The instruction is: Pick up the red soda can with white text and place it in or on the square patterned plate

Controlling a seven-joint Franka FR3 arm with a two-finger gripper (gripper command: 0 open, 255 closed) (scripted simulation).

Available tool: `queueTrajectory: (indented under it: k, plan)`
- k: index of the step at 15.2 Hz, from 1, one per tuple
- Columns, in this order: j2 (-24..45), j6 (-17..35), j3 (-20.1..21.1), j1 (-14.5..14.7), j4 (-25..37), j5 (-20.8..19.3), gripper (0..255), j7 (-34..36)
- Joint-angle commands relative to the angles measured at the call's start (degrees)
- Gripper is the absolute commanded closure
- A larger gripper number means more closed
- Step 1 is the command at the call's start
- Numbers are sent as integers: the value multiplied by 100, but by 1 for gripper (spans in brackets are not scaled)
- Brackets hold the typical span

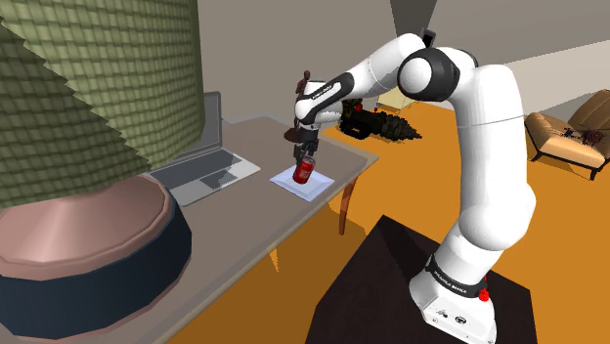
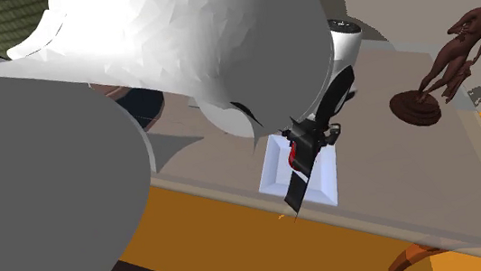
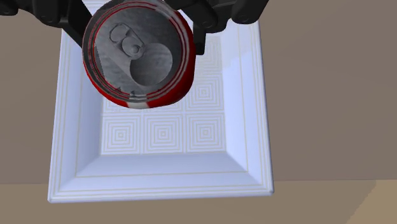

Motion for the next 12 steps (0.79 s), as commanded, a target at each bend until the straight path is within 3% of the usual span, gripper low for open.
queueTrajectory:
  k: [1, 4, 5, 10, 12]
  plan:
    - [1, 10, 0, 0, -4, 0, 255, 0]
    - [1, 10, 0, 0, -4, 0, 255, 0]
    - [2, 10, 0, 0, -3, 0, 0, 1]
    - [1, 10, 0, 0, -3, 0, 0, 1]
    - [-220, -279, -21, 13, 65, -32, 0, 20]
